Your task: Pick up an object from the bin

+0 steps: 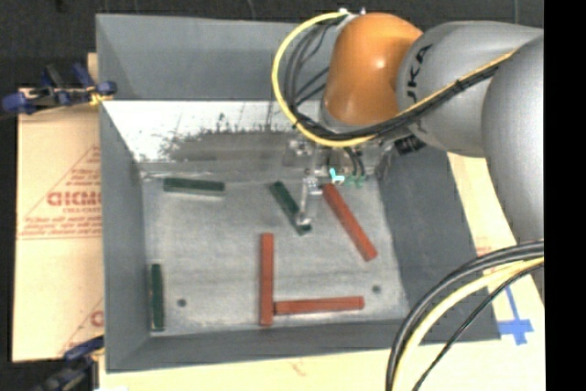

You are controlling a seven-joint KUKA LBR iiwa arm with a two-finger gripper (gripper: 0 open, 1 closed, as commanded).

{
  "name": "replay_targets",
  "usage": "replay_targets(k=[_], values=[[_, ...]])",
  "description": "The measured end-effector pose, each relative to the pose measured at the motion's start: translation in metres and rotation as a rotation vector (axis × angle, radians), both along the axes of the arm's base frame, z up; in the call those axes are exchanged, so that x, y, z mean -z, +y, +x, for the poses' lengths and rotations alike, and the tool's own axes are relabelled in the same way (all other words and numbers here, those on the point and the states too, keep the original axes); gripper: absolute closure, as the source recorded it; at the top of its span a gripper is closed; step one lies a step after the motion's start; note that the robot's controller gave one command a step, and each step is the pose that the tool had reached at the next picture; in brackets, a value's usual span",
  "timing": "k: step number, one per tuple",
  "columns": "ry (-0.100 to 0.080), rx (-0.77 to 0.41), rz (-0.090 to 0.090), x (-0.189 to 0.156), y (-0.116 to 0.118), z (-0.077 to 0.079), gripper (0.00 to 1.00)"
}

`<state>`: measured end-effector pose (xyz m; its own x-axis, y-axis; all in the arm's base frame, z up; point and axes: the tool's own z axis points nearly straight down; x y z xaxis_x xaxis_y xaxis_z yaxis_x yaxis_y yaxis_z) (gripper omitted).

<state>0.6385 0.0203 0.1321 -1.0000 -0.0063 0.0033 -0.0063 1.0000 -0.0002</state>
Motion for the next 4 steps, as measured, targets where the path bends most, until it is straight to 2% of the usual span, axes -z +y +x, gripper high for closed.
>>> replay_targets(k=[1, 2, 3, 4], values=[[-0.008, 0.000, 0.000, -0.005, 0.000, 0.002, 0.00], [-0.011, 0.061, 0.001, 0.050, -0.032, -0.053, 0.00], [-0.007, 0.100, 0.001, 0.061, -0.022, 0.010, 1.00], [-0.007, 0.100, 0.001, 0.061, -0.022, 0.010, 1.00]])
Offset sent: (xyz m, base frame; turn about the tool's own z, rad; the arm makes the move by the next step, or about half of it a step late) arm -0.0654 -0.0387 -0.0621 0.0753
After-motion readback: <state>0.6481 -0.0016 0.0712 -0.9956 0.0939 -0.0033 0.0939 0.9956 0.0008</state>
